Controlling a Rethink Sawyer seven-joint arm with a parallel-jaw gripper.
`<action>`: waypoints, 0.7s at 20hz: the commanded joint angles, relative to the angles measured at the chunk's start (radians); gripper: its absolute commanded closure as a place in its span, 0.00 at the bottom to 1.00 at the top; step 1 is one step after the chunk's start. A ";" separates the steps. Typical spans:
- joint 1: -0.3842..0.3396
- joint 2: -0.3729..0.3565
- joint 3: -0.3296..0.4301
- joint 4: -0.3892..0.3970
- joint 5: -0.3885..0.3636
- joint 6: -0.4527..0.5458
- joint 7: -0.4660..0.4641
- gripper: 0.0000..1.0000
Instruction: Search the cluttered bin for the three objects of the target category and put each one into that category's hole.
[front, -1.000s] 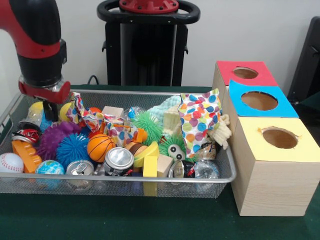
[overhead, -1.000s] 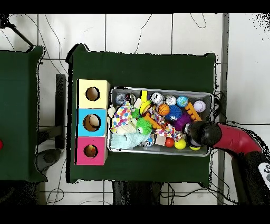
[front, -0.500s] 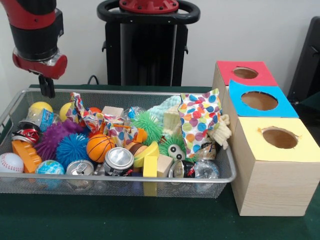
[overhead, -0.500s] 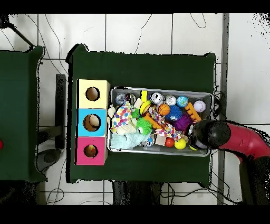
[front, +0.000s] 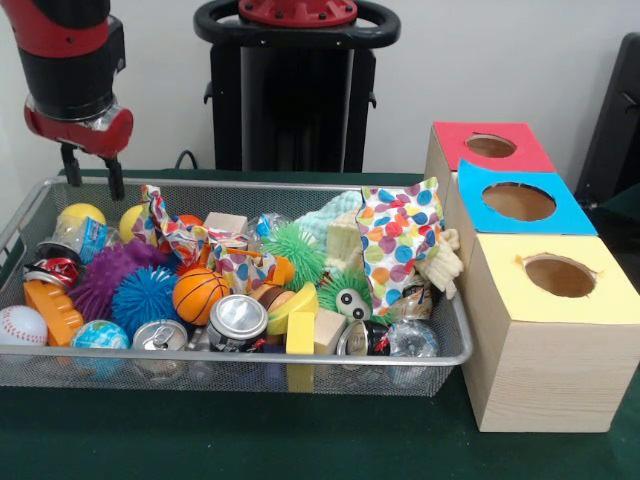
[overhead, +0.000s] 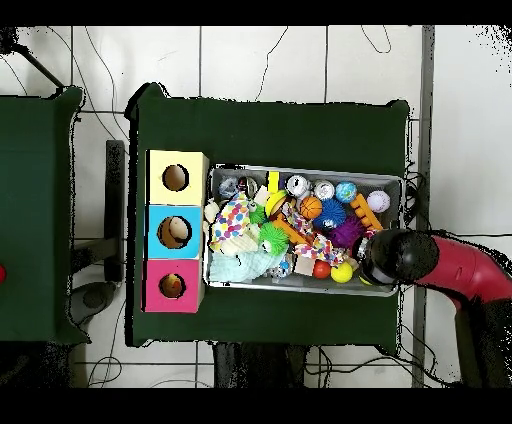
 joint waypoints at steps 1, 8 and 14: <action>-0.048 0.078 0.099 0.083 0.006 -0.204 -0.023 0.00; -0.102 0.112 0.148 0.105 0.037 -0.310 -0.010 0.00; -0.111 0.100 0.166 0.121 0.058 -0.328 0.013 0.00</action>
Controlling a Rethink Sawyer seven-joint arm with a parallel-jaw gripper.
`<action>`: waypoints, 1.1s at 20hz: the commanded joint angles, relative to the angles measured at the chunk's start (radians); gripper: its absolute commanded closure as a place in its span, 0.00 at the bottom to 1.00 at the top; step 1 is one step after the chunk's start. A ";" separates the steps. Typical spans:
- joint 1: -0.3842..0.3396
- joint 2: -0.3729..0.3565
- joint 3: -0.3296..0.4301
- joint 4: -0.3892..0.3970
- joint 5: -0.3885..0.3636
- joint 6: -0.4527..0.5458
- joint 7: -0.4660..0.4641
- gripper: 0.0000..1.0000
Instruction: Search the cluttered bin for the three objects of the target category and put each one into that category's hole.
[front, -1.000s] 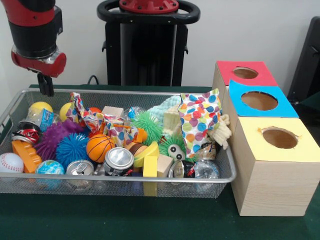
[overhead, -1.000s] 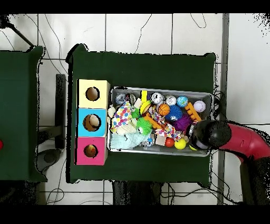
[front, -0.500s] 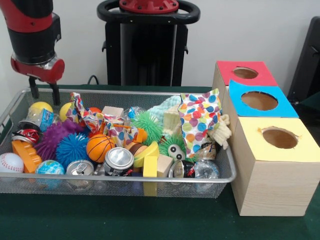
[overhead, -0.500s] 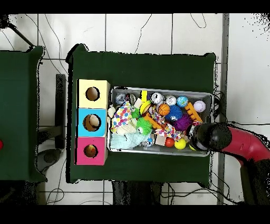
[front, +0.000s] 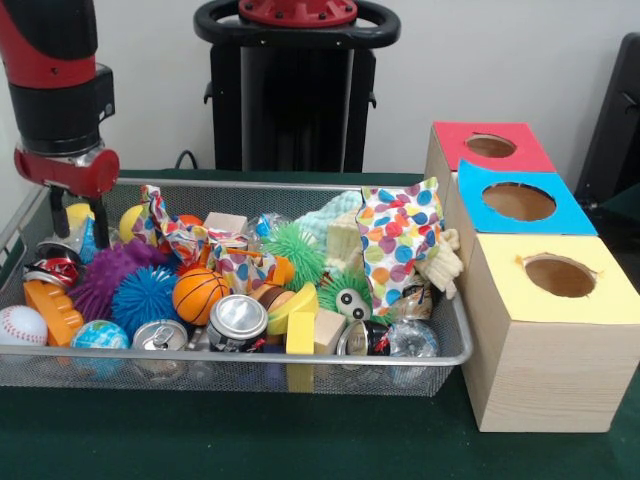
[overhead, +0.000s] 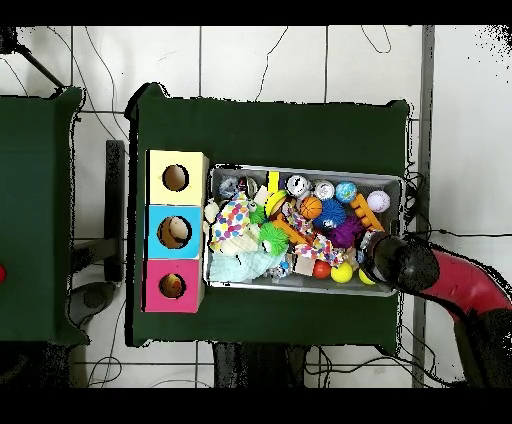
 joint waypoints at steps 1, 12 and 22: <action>-0.007 0.015 0.113 0.087 0.057 -0.017 0.020 0.00; 0.010 0.010 0.111 0.096 0.082 -0.020 0.039 0.00; 0.047 0.061 0.070 0.059 0.053 -0.051 0.061 0.00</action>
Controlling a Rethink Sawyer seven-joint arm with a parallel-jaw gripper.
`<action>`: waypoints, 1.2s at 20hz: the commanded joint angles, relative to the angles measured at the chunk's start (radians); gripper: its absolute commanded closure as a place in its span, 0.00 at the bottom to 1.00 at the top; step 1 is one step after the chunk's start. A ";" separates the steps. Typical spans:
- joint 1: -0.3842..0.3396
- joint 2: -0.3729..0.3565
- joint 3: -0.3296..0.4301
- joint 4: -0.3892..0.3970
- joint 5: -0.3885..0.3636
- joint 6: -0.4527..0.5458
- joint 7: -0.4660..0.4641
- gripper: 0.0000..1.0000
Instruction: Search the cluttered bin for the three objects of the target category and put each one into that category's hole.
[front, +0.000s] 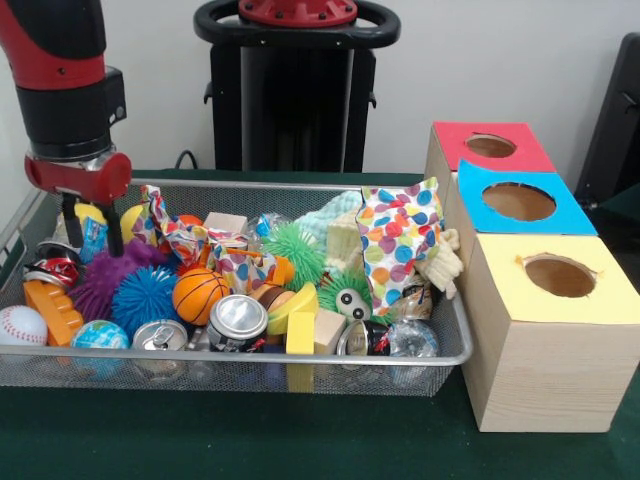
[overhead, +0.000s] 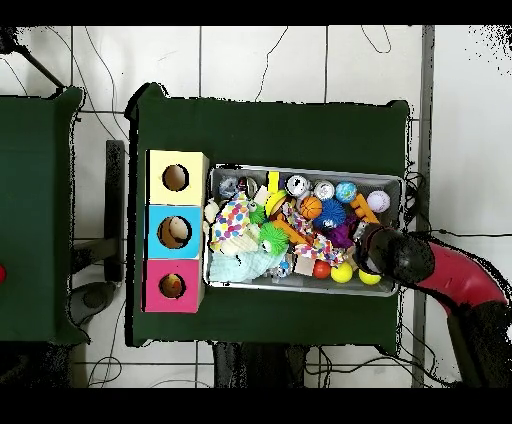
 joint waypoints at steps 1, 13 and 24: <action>0.046 0.060 0.026 0.054 0.001 -0.042 0.065 0.00; 0.080 0.138 -0.033 -0.045 -0.060 -0.002 0.006 0.00; 0.077 0.148 -0.042 -0.081 -0.081 0.049 -0.052 0.00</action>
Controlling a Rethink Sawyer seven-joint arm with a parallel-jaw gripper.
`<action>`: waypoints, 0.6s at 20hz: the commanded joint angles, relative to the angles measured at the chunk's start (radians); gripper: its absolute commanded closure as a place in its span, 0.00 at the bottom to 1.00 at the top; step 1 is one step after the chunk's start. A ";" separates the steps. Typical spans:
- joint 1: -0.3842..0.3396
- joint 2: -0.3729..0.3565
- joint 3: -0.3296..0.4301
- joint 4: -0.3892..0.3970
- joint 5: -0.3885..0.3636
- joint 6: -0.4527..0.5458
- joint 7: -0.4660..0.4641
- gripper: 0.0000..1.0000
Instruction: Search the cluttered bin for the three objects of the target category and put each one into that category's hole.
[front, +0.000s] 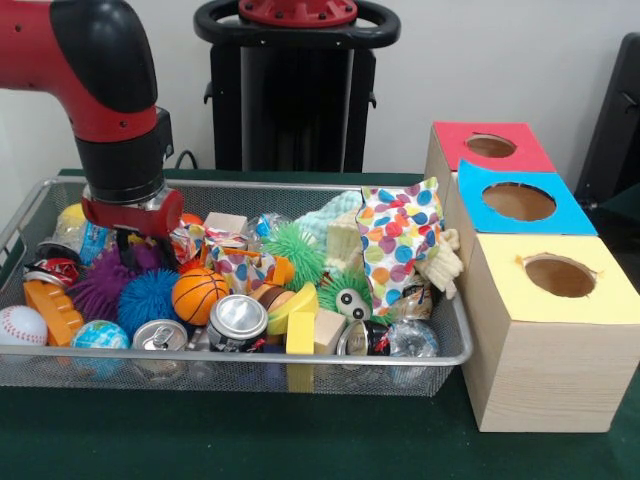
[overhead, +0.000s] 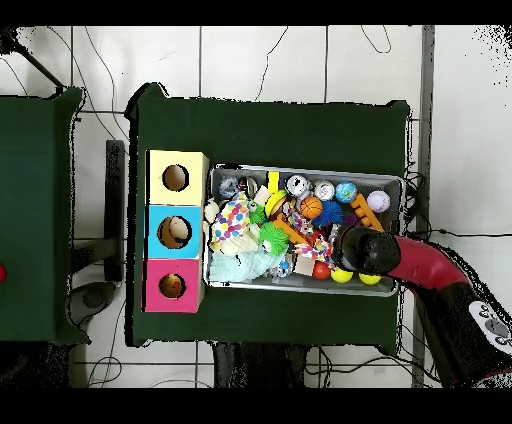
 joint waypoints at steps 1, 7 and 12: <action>0.006 0.040 -0.015 -0.051 -0.059 0.053 -0.054 0.00; 0.003 0.018 -0.003 -0.055 -0.059 0.075 -0.079 1.00; 0.017 -0.023 -0.017 -0.012 -0.050 0.082 -0.053 1.00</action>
